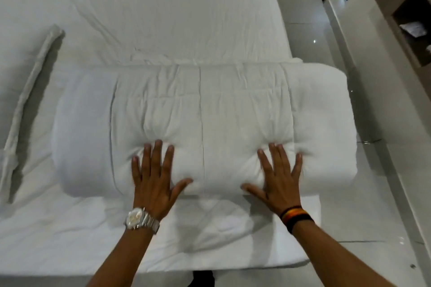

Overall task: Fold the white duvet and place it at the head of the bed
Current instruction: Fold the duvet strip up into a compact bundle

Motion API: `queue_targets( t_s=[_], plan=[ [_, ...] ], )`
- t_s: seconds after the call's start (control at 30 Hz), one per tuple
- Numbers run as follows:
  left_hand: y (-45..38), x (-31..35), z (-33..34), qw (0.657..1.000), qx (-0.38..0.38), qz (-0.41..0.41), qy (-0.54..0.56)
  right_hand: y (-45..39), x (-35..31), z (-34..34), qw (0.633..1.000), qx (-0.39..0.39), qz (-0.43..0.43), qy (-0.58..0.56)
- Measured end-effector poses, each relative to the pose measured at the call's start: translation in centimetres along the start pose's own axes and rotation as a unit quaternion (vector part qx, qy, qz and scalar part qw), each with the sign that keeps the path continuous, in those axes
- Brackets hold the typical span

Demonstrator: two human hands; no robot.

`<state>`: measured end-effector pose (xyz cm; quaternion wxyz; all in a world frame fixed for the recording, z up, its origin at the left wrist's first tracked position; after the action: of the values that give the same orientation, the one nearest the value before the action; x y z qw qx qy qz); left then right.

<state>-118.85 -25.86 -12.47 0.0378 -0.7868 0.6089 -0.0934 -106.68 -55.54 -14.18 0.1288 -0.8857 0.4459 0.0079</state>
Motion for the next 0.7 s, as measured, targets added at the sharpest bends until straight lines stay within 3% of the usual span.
queue_targets(
  t_s=[0.17,0.27,0.43,0.6,0.7],
  plan=[
    [-7.6,-0.8,2.5,0.999,0.043,0.003,-0.011,-7.5,1.6,1.6,0.998,0.052,0.01,0.044],
    [-10.4,-1.2,4.4,0.999,-0.004,0.011,-0.034,-11.0,1.0,3.1,0.997,0.007,-0.009,0.071],
    [-12.7,-1.0,4.3,0.997,-0.052,0.064,-0.004,-12.5,0.1,3.4,0.998,-0.063,-0.031,0.01],
    [-12.0,-1.1,1.5,0.993,-0.107,0.057,-0.009,-11.3,0.6,1.3,0.985,-0.162,0.031,0.039],
    [-9.6,-0.8,-0.1,0.99,-0.13,0.049,-0.018,-8.7,0.2,-0.4,0.982,-0.181,0.046,0.026]
  ],
)
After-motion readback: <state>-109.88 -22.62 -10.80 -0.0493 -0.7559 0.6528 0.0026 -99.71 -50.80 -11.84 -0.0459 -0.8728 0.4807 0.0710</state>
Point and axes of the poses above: each hand's wrist, its own y-axis away from the middle knuckle, its own z-axis out of the palm, x = y × z, the point moved 9 cm from there along -y, towards the middle knuckle, and after that the axes turned 3 degrees about -x, right-handed, at the moved point
